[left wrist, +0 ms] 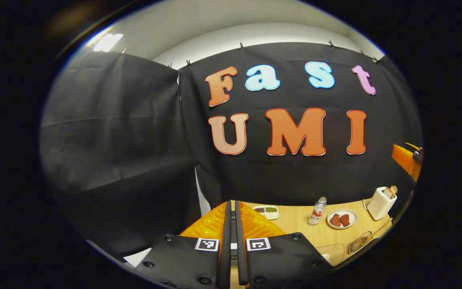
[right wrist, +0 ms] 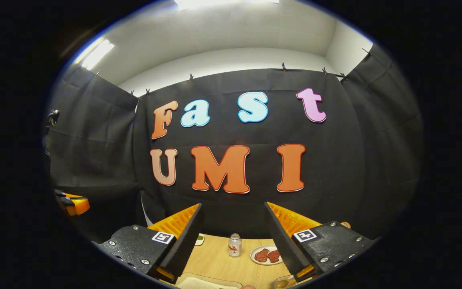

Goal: Close the left gripper, press the button to open the rice cooker; take a wooden spoon from the chopstick holder with the right hand, scoop a spoonful of rice and pour it into the rice cooker, then put the wooden spoon back into the chopstick holder.

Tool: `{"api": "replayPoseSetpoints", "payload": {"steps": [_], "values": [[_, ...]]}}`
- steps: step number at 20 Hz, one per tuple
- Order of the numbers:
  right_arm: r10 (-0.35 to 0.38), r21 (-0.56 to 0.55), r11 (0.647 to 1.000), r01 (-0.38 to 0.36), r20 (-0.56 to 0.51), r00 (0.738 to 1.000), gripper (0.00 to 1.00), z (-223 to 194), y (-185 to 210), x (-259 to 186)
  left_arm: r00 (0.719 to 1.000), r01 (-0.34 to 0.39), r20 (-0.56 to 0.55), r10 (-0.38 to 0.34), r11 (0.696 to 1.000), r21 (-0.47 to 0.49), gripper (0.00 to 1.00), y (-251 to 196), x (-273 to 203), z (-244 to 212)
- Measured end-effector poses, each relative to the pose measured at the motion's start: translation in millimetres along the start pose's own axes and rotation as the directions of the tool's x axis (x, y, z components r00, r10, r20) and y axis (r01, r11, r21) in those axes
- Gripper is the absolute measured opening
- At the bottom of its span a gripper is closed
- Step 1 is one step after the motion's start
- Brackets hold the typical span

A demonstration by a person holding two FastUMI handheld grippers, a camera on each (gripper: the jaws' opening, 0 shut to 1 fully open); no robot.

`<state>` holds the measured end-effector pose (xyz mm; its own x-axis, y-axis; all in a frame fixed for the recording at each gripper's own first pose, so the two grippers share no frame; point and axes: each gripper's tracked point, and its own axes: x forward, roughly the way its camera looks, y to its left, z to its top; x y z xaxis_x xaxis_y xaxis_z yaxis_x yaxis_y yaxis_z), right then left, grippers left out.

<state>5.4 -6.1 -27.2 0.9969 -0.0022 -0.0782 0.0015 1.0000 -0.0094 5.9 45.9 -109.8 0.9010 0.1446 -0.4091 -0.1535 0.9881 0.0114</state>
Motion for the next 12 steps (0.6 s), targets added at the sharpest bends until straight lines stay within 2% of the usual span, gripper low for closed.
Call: {"api": "replayPoseSetpoints", "payload": {"steps": [2, 4, 6, 7, 9, 10, 11, 12], "values": [[-0.008, -0.009, 1.0, 0.008, -0.005, 1.0, 0.92, -2, -4, 1, 0.994, 0.029, -0.106, -0.038, 0.996, -0.082, 0.11, -1, 17, -16], [-0.022, -0.022, 1.0, 0.022, -0.008, 1.0, 0.92, -4, -11, 2, 0.973, 0.048, -0.219, -0.077, 0.99, -0.133, 0.11, 0, 33, -33], [-0.039, -0.036, 0.999, 0.038, -0.014, 0.999, 0.93, -6, -19, 3, 0.933, 0.069, -0.333, -0.134, 0.977, -0.202, 0.05, -1, 48, -56], [-0.049, -0.047, 0.998, 0.049, -0.016, 0.999, 0.92, -7, -24, 3, 0.913, 0.076, -0.376, -0.16, 0.97, -0.23, 0.07, -2, 59, -64], [-0.076, -0.062, 0.995, 0.075, -0.017, 0.997, 0.92, -9, -35, 2, 0.87, 0.085, -0.444, -0.215, 0.952, -0.295, 0.07, -5, 84, -80], [-0.086, -0.066, 0.994, 0.084, -0.023, 0.996, 0.93, -12, -41, 1, 0.827, 0.092, -0.497, -0.264, 0.935, -0.343, 0.07, -11, 92, -93], [-0.099, -0.073, 0.993, 0.096, -0.036, 0.994, 0.93, -17, -47, -1, 0.782, 0.076, -0.55, -0.293, 0.921, -0.382, 0.12, -16, 98, -107], [-0.111, -0.083, 0.991, 0.107, -0.047, 0.993, 0.92, -20, -53, -3, 0.748, 0.053, -0.59, -0.304, 0.913, -0.404, 0.07, -14, 105, -120]]}}
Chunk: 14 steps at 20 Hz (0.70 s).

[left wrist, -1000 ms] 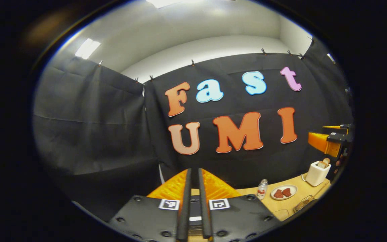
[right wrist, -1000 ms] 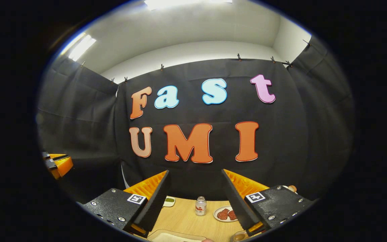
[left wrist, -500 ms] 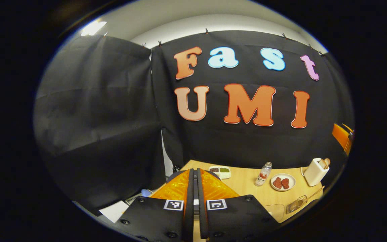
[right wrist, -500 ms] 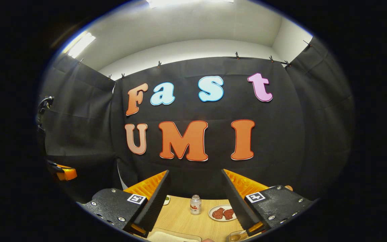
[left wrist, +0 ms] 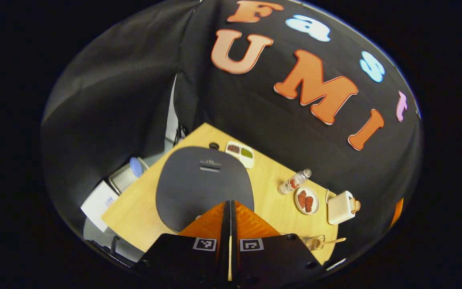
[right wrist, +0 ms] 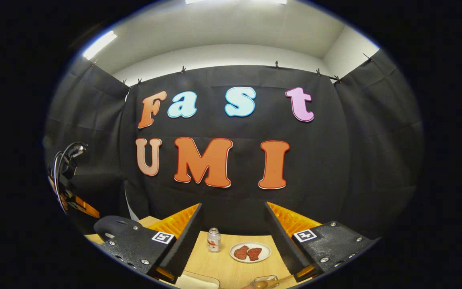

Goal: Close the left gripper, press the button to open the rice cooker; take a wooden spoon from the chopstick holder with the right hand, scoop a spoonful of rice and pour it into the rice cooker, then put the wooden spoon back into the chopstick holder.

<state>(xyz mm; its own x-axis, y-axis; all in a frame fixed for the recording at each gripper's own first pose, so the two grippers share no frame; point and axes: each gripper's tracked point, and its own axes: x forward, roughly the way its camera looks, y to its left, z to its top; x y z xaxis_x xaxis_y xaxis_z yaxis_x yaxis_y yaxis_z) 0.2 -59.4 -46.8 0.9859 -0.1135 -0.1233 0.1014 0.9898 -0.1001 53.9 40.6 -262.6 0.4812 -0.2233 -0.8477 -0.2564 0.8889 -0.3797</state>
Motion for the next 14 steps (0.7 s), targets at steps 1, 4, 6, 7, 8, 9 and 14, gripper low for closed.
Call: {"api": "replayPoseSetpoints", "payload": {"steps": [1, 4, 6, 7, 8, 9, 14], "values": [[-0.014, -0.011, 1.0, 0.014, -0.009, 1.0, 0.92, -2, -6, -1, 0.998, -0.02, -0.052, 0.02, 1.0, -0.011, 0.07, 11, 14, -3], [-0.062, -0.025, 0.998, 0.061, -0.038, 0.997, 0.92, -16, -25, -2, 0.986, -0.049, -0.163, 0.042, 0.998, -0.035, 0.07, 20, 34, -17], [-0.082, -0.017, 0.997, 0.081, -0.07, 0.994, 0.93, -26, -33, -3, 0.974, -0.069, -0.218, 0.058, 0.997, -0.044, 0.07, 29, 45, -28], [-0.091, -0.015, 0.996, 0.09, -0.081, 0.993, 0.93, -30, -37, -3, 0.97, -0.071, -0.238, 0.057, 0.996, -0.051, 0.07, 30, 49, -33], [-0.101, -0.015, 0.995, 0.1, -0.09, 0.991, 0.93, -34, -40, -4, 0.965, -0.082, -0.254, 0.065, 0.995, -0.056, 0.07, 34, 53, -36], [-0.109, -0.017, 0.994, 0.108, -0.099, 0.989, 0.93, -38, -43, -4, 0.961, -0.097, -0.266, 0.078, 0.993, -0.062, 0.07, 42, 57, -41], [-0.122, -0.015, 0.993, 0.121, -0.143, 0.982, 0.93, -52, -46, -7, 0.957, -0.114, -0.278, 0.08, 0.988, -0.107, 0.07, 48, 67, -47]]}}
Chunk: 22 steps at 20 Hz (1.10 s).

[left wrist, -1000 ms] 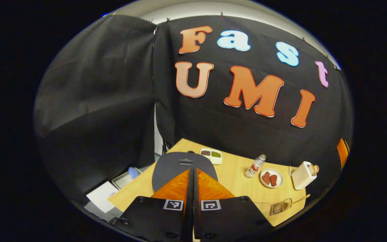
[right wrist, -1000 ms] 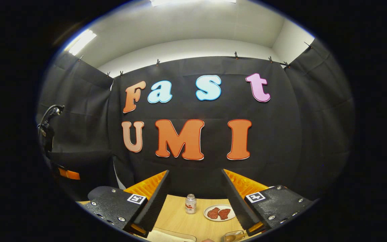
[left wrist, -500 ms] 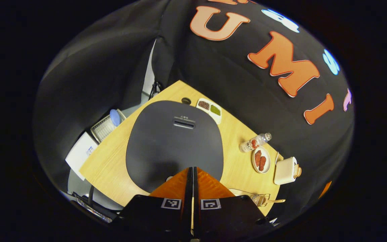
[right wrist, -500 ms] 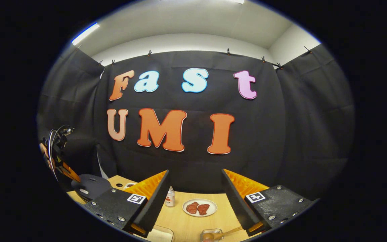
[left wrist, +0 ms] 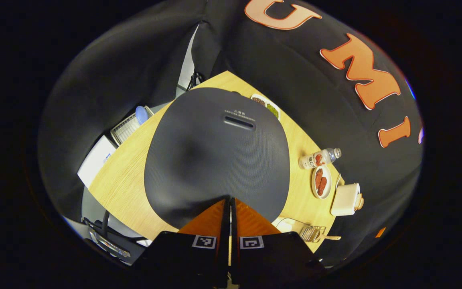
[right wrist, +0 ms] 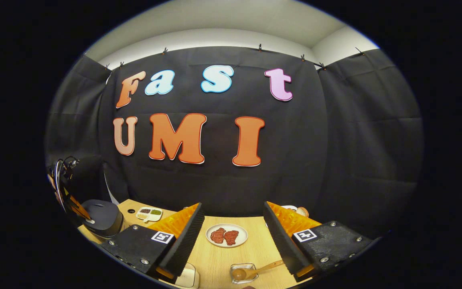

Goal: Close the left gripper, press the button to open the rice cooker; take a wooden spoon from the chopstick holder with the right hand, scoop a spoonful of rice and pour it into the rice cooker, then put the wooden spoon back into the chopstick holder.

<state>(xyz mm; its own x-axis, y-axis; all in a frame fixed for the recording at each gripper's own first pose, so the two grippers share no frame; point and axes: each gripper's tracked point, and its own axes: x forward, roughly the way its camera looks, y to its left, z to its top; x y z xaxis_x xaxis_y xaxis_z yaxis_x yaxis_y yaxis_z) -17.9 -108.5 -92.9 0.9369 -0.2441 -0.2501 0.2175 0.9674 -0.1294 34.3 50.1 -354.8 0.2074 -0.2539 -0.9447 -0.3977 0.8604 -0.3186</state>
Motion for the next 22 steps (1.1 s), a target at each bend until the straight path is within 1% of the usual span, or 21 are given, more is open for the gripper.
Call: {"api": "replayPoseSetpoints", "payload": {"steps": [1, 3, 5, 6, 8, 9, 10, 12, 13, 14, 15, 16, 18, 19, 20, 22], "values": [[0.002, -0.004, 1.0, -0.002, -0.003, 1.0, 0.93, -1, 1, 1, 1.0, 0.0, 0.008, 0.0, 1.0, -0.002, 0.07, 2, -4, 3], [0.0, -0.013, 1.0, 0.0, -0.013, 1.0, 0.93, -5, 2, 4, 1.0, -0.025, 0.016, 0.025, 1.0, -0.006, 0.06, 8, -2, -1], [0.001, -0.005, 1.0, -0.001, -0.022, 1.0, 0.93, -8, 5, 6, 0.997, -0.057, 0.048, 0.054, 0.997, 0.053, 0.07, 10, 0, -6], [0.005, 0.004, 1.0, -0.005, -0.029, 1.0, 0.93, -11, 8, 7, 0.994, -0.078, 0.082, 0.071, 0.993, 0.086, 0.07, 12, -1, -3], [0.026, 0.017, 1.0, -0.025, -0.05, 0.998, 0.93, -17, 14, 8, 0.988, -0.11, 0.127, 0.093, 0.984, 0.137, 0.08, 7, 3, -1], [0.038, 0.021, 0.999, -0.037, -0.06, 0.997, 0.93, -20, 17, 10, 0.987, -0.105, 0.132, 0.087, 0.985, 0.136, 0.08, 6, 2, -4], [0.043, 0.021, 0.999, -0.041, -0.069, 0.997, 0.93, -22, 16, 11, 0.987, -0.083, 0.15, 0.065, 0.99, 0.118, 0.07, 4, -3, -2], [0.032, 0.01, 0.999, -0.031, -0.088, 0.996, 0.93, -29, 9, 14, 0.984, -0.011, 0.178, 0.001, 0.999, 0.053, 0.06, 2, -11, 2], [0.023, 0.005, 1.0, -0.023, -0.094, 0.995, 0.93, -32, 5, 13, 0.976, 0.02, 0.215, -0.029, 0.999, 0.041, 0.06, 1, -16, 3], [0.02, 0.004, 1.0, -0.019, -0.102, 0.995, 0.93, -36, 1, 12, 0.964, 0.045, 0.26, -0.057, 0.998, 0.051, 0.06, -2, -27, 4], [0.018, 0.004, 1.0, -0.018, -0.114, 0.993, 0.93, -42, 0, 10, 0.945, 0.061, 0.318, -0.08, 0.996, 0.07, 0.02, -4, -39, 9], [0.018, 0.005, 1.0, -0.017, -0.127, 0.992, 0.93, -47, -2, 9, 0.914, 0.069, 0.391, -0.104, 0.992, 0.104, 0.06, -9, -54, 18], [0.015, 0.001, 1.0, -0.015, -0.15, 0.989, 0.93, -58, -8, 5, 0.855, 0.104, 0.49, -0.168, 0.983, 0.154, 0.05, -30, -87, 31], [0.012, -0.005, 1.0, -0.013, -0.168, 0.986, 0.93, -65, -10, 4, 0.831, 0.118, 0.522, -0.192, 0.978, 0.171, 0.02, -40, -105, 32], [0.009, -0.012, 1.0, -0.011, -0.181, 0.984, 0.93, -71, -11, 4, 0.8, 0.112, 0.565, -0.202, 0.975, 0.19, 0.06, -44, -121, 37], [0.008, -0.029, 0.999, -0.014, -0.203, 0.979, 0.93, -83, -14, 0, 0.761, 0.062, 0.621, -0.19, 0.973, 0.222, 0.07, -42, -142, 40]]}}
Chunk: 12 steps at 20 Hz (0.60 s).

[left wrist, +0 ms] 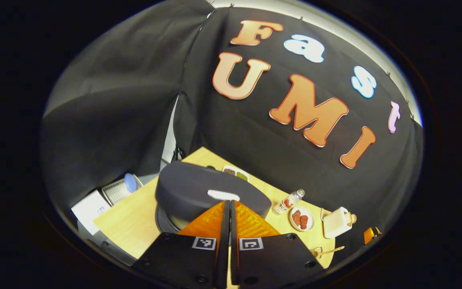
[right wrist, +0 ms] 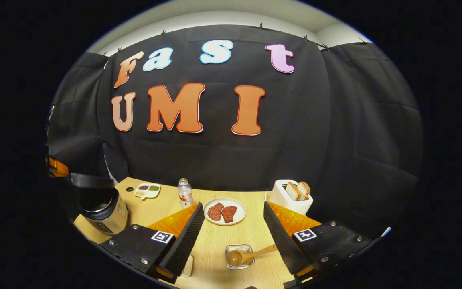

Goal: Close the left gripper, press the button to open the rice cooker; take a wooden spoon from the chopstick holder with the right hand, scoop a spoonful of rice and pour it into the rice cooker, then put the wooden spoon back into the chopstick holder.

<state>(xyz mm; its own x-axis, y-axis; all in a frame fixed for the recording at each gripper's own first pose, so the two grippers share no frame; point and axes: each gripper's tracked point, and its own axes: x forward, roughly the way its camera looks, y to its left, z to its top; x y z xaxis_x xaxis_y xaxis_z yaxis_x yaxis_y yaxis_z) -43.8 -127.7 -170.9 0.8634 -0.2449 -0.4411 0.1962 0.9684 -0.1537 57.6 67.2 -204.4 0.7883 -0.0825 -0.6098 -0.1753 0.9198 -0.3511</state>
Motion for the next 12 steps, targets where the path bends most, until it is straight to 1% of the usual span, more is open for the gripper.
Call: {"api": "replayPoseSetpoints", "payload": {"steps": [1, 2, 3, 5, 6, 7, 8, 10, 12], "values": [[-0.001, -0.006, 1.0, 0.001, -0.015, 1.0, 0.93, -7, -1, 0, 1.0, -0.003, 0.031, 0.002, 1.0, 0.03, 0.14, -6, -9, 3], [0.0, -0.008, 1.0, 0.0, -0.029, 1.0, 0.93, -13, -2, 0, 0.999, -0.004, 0.055, 0.001, 0.998, 0.063, 0.14, -10, -20, 4], [0.0, -0.012, 1.0, -0.001, -0.041, 0.999, 0.93, -20, -3, 0, 0.997, -0.013, 0.074, 0.006, 0.995, 0.097, 0.08, -13, -26, 4], [-0.008, -0.019, 1.0, 0.007, -0.071, 0.997, 0.93, -34, -7, 2, 0.994, -0.02, 0.11, 0.002, 0.987, 0.162, 0.13, -21, -40, 5], [-0.01, -0.013, 1.0, 0.009, -0.088, 0.996, 0.93, -40, -10, 2, 0.992, -0.008, 0.127, -0.016, 0.982, 0.188, 0.14, -28, -46, 6], [-0.013, -0.004, 1.0, 0.012, -0.1, 0.995, 0.94, -45, -12, 3, 0.989, 0.012, 0.143, -0.042, 0.978, 0.209, 0.19, -39, -51, 7], [-0.015, 0.005, 1.0, 0.015, -0.114, 0.993, 0.94, -51, -13, 5, 0.986, 0.028, 0.156, -0.065, 0.972, 0.232, 0.27, -49, -57, 7], [-0.032, 0.022, 0.999, 0.036, -0.138, 0.99, 0.93, -61, -21, 7, 0.976, 0.022, 0.2, -0.081, 0.96, 0.278, 0.63, -64, -63, 10], [-0.061, 0.042, 0.997, 0.068, -0.147, 0.987, 0.93, -68, -36, 10, 0.964, 0.004, 0.249, -0.088, 0.948, 0.319, 0.77, -74, -71, 14]]}}
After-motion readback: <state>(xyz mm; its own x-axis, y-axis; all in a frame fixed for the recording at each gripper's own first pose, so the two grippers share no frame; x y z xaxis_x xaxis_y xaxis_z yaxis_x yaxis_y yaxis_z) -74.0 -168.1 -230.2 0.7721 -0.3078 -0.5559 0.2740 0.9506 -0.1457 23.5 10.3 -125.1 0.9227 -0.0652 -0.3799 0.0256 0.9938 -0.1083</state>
